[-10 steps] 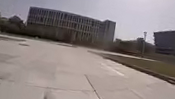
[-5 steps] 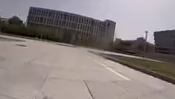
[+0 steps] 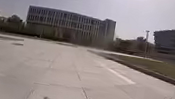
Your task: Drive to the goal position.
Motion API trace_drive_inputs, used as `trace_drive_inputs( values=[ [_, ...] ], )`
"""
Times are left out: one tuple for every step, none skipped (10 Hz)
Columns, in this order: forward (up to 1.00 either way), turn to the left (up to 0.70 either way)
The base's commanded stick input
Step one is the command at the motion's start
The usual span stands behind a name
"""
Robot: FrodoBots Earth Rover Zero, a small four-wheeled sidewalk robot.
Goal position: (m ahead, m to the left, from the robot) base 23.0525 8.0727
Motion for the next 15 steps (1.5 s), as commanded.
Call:
trace_drive_inputs(
  values=[
    [0.70, 0.00],
    [0.70, 0.00],
    [0.70, 0.00],
    [0.70, 0.00],
    [0.70, 0.00],
    [0.70, 0.00],
    [0.70, 0.00],
    [0.70, 0.00],
    [0.70, 0.00],
    [0.70, 0.00],
    [0.70, 0.00],
    [0.70, 0.00],
    [0.70, 0.00],
    [0.70, 0.00],
    [0.70, 0.00]
  ],
)
